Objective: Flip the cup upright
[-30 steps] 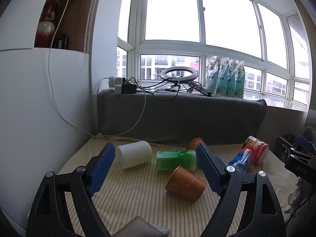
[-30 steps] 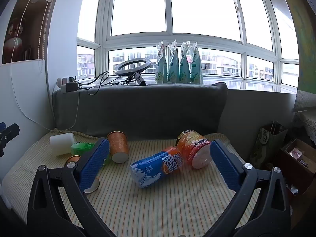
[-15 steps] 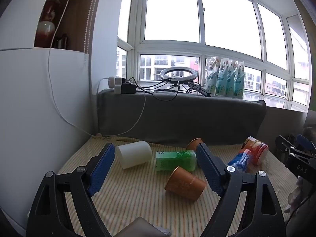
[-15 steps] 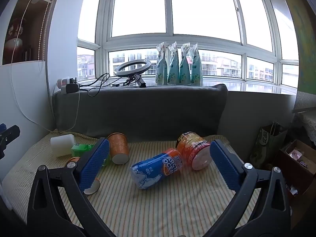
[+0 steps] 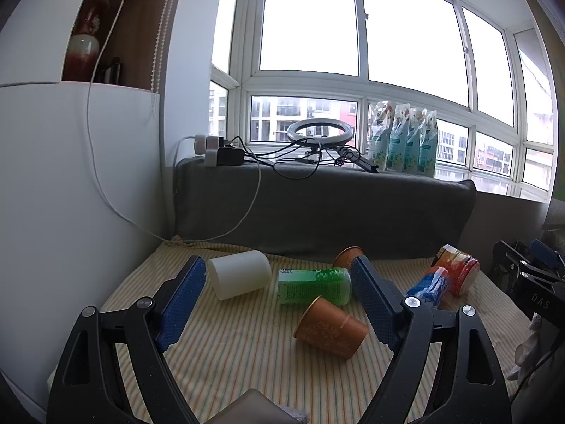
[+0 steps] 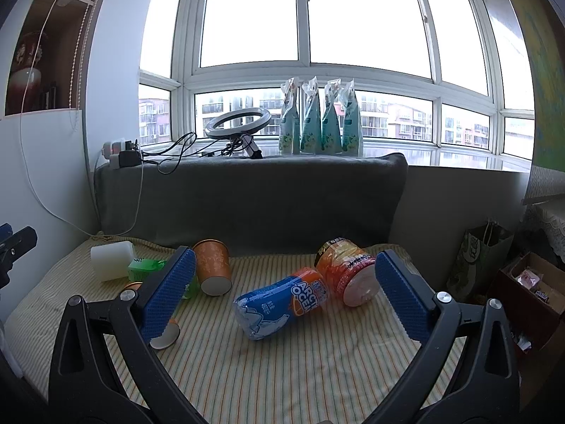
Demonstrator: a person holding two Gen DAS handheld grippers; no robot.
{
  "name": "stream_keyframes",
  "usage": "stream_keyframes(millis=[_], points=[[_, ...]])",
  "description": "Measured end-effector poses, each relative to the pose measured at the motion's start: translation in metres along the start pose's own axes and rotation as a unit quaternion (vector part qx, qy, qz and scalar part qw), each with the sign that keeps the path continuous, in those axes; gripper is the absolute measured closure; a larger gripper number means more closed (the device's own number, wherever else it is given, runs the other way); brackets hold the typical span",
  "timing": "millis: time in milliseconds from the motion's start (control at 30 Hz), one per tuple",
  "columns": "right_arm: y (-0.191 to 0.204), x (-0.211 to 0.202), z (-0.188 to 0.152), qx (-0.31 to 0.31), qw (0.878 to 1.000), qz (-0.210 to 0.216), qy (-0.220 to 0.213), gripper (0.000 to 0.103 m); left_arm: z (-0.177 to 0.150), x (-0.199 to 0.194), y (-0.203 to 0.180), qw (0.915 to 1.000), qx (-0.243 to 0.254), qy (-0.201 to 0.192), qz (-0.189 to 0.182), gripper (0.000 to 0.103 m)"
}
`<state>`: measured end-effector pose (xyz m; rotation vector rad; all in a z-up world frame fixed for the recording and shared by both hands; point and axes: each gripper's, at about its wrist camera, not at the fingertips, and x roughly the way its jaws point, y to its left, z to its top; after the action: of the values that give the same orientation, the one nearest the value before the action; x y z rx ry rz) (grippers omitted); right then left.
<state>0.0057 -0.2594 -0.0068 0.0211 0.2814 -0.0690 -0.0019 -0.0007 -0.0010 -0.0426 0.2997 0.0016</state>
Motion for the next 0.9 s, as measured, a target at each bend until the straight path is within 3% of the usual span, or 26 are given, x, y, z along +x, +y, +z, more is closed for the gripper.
stream_keyframes(millis=[900], points=[[0.0015,-0.0006,-0.0006,0.0,1.0,0.002,0.0,0.0,-0.0012,0.0024,-0.0005,1.0,0.002,0.007,-0.002,0.019]])
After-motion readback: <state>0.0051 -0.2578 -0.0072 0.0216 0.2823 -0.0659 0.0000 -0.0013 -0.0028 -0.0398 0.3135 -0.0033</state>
